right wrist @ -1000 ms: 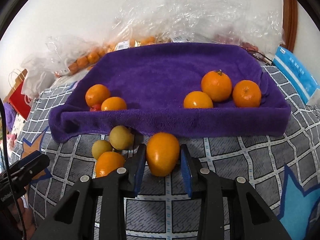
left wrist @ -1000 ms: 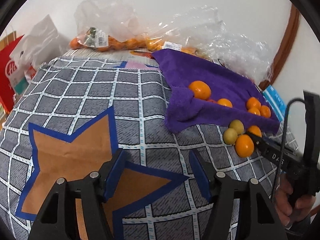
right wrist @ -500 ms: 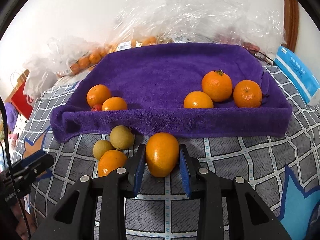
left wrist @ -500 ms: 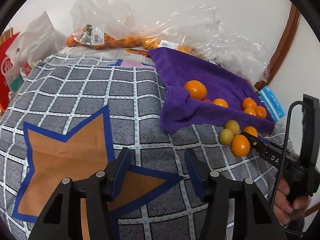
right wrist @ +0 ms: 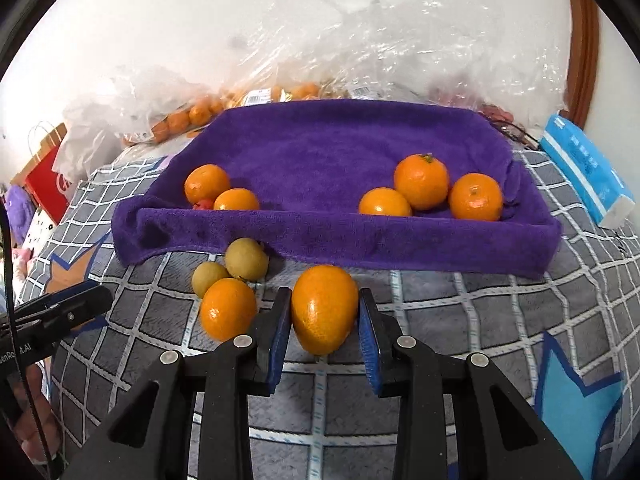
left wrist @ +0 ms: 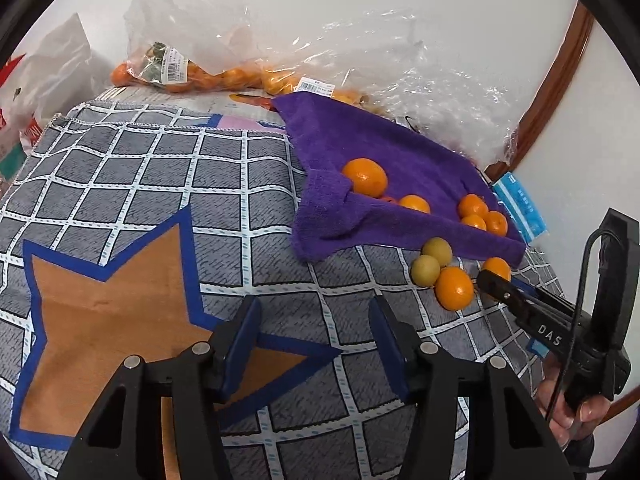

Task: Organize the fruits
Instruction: 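Grasp an elongated orange with the right gripper while the left approaches a yellow fruit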

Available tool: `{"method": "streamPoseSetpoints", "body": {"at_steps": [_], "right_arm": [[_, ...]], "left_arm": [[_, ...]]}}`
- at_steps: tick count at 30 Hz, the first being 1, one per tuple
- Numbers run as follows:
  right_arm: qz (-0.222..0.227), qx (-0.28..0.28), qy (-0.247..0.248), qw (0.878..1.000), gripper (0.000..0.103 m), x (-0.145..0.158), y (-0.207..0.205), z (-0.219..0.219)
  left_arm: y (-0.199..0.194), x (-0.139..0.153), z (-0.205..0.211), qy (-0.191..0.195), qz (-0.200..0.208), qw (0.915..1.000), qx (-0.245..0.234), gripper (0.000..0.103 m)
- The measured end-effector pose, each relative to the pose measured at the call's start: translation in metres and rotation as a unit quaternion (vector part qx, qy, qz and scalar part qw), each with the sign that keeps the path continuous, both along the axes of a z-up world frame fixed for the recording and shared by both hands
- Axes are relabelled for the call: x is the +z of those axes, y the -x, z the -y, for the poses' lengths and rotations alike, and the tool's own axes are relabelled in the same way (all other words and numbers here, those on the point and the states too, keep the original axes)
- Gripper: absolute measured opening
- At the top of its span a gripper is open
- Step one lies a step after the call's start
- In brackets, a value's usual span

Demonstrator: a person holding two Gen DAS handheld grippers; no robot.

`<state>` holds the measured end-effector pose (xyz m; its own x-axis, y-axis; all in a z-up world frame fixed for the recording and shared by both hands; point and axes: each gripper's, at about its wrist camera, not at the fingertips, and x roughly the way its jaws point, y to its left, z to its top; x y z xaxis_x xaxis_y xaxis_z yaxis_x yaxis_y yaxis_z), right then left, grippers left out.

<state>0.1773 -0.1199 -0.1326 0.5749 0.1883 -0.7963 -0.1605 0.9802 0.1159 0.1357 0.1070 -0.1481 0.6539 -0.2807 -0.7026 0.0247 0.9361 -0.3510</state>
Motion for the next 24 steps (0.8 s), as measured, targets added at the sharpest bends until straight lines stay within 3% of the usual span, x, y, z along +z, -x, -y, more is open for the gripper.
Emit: {"method": "streamPoseSetpoints", "body": {"at_steps": [10,14,19,21,24], "right_arm": [[0.032,-0.036,0.021,0.999,0.033,0.013,0.004,0.051],[0.036,-0.045,0.007,0.998,0.033,0.009,0.002,0.064],[0.035,-0.04,0.008,0.999,0.033,0.001,0.004,0.063],[0.034,-0.033,0.005,0.999,0.033,0.0,0.004,0.062],[0.032,-0.033,-0.008,0.999,0.033,0.0,0.004,0.066]], "left_arm": [[0.001,0.018,0.018,0.008,0.004,0.9999,-0.007,0.053],[-0.011,0.019,0.042,-0.015,-0.008,0.9994,-0.031,0.052],[-0.025,0.017,0.066,-0.042,-0.009,0.9983,-0.041,0.042],[-0.032,0.013,0.072,-0.053,-0.016,0.9975,-0.044,0.034],[-0.038,0.008,0.079,-0.055,-0.023,0.997,-0.051,0.033]]}}
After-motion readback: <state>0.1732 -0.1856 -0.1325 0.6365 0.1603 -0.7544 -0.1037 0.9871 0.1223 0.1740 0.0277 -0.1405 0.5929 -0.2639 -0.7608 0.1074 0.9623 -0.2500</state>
